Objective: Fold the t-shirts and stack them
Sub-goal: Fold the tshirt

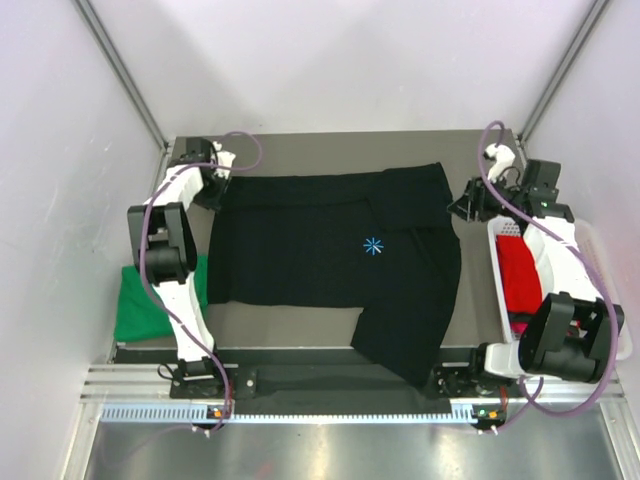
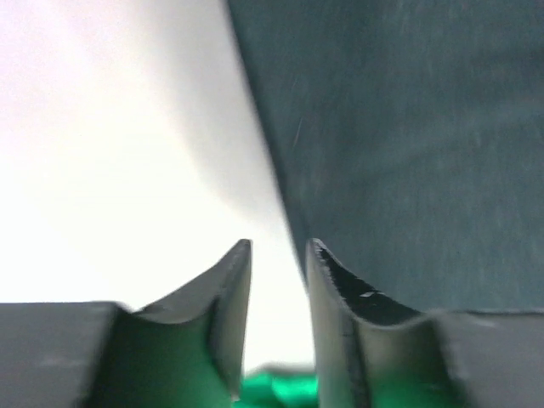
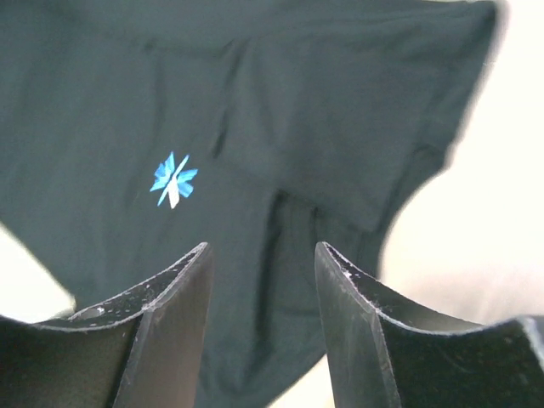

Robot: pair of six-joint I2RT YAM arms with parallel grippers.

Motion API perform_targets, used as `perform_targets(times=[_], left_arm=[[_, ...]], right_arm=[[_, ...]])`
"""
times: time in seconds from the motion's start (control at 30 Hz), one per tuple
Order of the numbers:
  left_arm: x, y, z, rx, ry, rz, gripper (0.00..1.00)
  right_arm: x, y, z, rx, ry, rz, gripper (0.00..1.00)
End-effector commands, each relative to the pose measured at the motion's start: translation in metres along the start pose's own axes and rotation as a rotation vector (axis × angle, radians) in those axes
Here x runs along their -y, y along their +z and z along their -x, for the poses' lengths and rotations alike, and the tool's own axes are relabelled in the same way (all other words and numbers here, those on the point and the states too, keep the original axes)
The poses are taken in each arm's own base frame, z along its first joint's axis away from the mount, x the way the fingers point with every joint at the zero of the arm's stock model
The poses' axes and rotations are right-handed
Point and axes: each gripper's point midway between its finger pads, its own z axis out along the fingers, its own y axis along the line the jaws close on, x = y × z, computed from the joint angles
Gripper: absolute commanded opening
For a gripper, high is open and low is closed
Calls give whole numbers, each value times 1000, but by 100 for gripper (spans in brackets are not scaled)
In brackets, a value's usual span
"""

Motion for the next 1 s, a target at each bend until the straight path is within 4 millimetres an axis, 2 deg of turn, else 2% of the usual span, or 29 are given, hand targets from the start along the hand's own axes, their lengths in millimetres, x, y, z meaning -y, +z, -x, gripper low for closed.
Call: perform_targets(times=[0.0, 0.03, 0.07, 0.1, 0.13, 0.17, 0.23, 0.27, 0.3, 0.37, 0.43, 0.47, 0.53, 0.57, 0.63, 0.67, 0.73, 0.77, 0.87, 0.9, 0.93, 0.97], left_arm=[[-17, -76, 17, 131, -33, 104, 39], [-17, -86, 15, 151, -36, 114, 47], [-19, -112, 24, 223, -50, 137, 52], [-14, -114, 14, 220, -57, 131, 56], [-6, -121, 14, 244, -65, 103, 59], [-1, -137, 15, 282, -76, 92, 59], [16, -140, 2, 277, -90, 24, 59], [25, -151, 1, 302, -97, -13, 59], [33, -150, -6, 295, -104, -40, 59], [39, -158, -9, 316, -126, -56, 59], [41, -157, -14, 315, -140, -55, 59], [41, -157, -15, 318, -153, -53, 59], [43, -154, -17, 307, -168, -57, 59], [42, -153, -17, 308, -172, -54, 59], [42, -150, -16, 302, -173, -57, 59], [42, -143, -17, 284, -177, -64, 59], [47, -138, -16, 266, -169, -94, 57], [50, -128, -17, 242, -162, -113, 57], [45, -113, -10, 222, -146, -110, 56], [38, -113, 0, 239, -136, -92, 56], [31, -102, 2, 219, -141, -69, 57], [26, -98, 8, 223, -152, -54, 59]], right_arm=[[-55, -23, -18, -93, -253, 229, 51], [-61, -24, -28, -119, -372, 264, 51], [-65, -28, -39, -152, -422, 271, 52], [-71, -30, -54, -195, -452, 298, 52], [-83, -35, -73, -250, -525, 364, 52], [-89, -39, -89, -294, -562, 396, 51], [-104, -50, -114, -356, -625, 487, 50], [-116, -54, -129, -378, -664, 535, 50], [-122, -59, -139, -399, -689, 561, 50], [-131, -63, -155, -427, -805, 588, 49], [-146, -65, -180, -460, -880, 662, 49], [-148, -71, -195, -492, -917, 672, 49], [-162, -73, -210, -512, -996, 728, 49], [-161, -75, -221, -529, -1029, 718, 49], [-166, -64, -224, -510, -1081, 694, 48], [-160, -59, -229, -531, -1087, 667, 48], [-158, -45, -224, -510, -1085, 634, 47], [-156, -42, -223, -515, -1081, 628, 47], [-156, -26, -207, -463, -1074, 587, 46], [-156, -17, -196, -426, -1071, 562, 45], [-150, -12, -189, -426, -1008, 528, 45], [-155, -6, -171, -369, -981, 525, 45]])
